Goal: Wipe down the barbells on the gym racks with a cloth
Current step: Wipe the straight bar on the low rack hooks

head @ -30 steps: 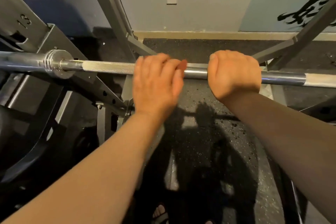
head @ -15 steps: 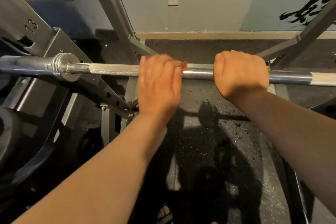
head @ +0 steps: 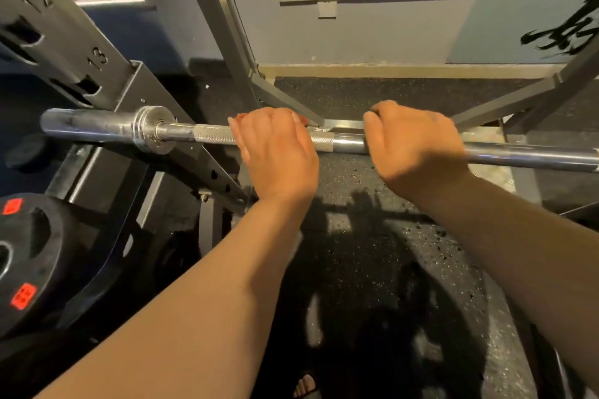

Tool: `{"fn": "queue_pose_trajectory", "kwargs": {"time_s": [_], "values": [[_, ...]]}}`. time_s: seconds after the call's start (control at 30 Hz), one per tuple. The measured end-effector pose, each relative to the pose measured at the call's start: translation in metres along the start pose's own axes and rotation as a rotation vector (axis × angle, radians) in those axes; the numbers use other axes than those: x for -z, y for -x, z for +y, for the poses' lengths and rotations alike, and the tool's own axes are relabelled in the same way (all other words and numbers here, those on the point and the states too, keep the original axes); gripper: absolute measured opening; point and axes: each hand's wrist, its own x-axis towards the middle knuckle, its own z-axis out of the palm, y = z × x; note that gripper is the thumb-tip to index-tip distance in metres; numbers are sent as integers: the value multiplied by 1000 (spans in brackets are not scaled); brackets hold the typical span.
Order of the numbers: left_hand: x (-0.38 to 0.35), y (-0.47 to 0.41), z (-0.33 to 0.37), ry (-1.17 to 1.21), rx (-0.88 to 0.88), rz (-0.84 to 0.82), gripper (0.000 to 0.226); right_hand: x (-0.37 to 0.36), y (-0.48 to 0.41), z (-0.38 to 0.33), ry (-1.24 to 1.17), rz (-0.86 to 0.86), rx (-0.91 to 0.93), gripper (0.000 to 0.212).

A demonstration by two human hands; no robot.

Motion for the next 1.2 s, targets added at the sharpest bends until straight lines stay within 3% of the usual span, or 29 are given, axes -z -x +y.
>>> {"fn": "queue_pose_trajectory", "kwargs": {"time_s": [0.13,0.27,0.43,0.63,0.7,0.77,0.93,1.1,1.2], "values": [[2,4,-3,101,-52,9,27,-12,-21,-22,-34,-118,-131,55],[-4,17,0,139,-130,16,19,-13,-22,-21,43,-158,-130,51],[11,8,-32,95,-331,-123,34,-7,-27,-32,186,-206,-120,39],[7,11,-9,115,-52,-32,21,-7,-25,-34,145,-189,-164,44],[-6,24,16,115,-189,22,12,-10,-26,-33,124,-192,-184,51],[-15,32,20,124,-330,50,18,-13,-27,-30,113,-201,-182,53],[-1,17,-11,121,-456,-155,28,-4,-26,-22,-60,-275,-184,48],[6,20,0,185,-376,-150,25,17,13,33,70,-117,-127,41],[-2,23,12,210,-256,-73,24,17,13,48,29,-119,-149,42]]}}
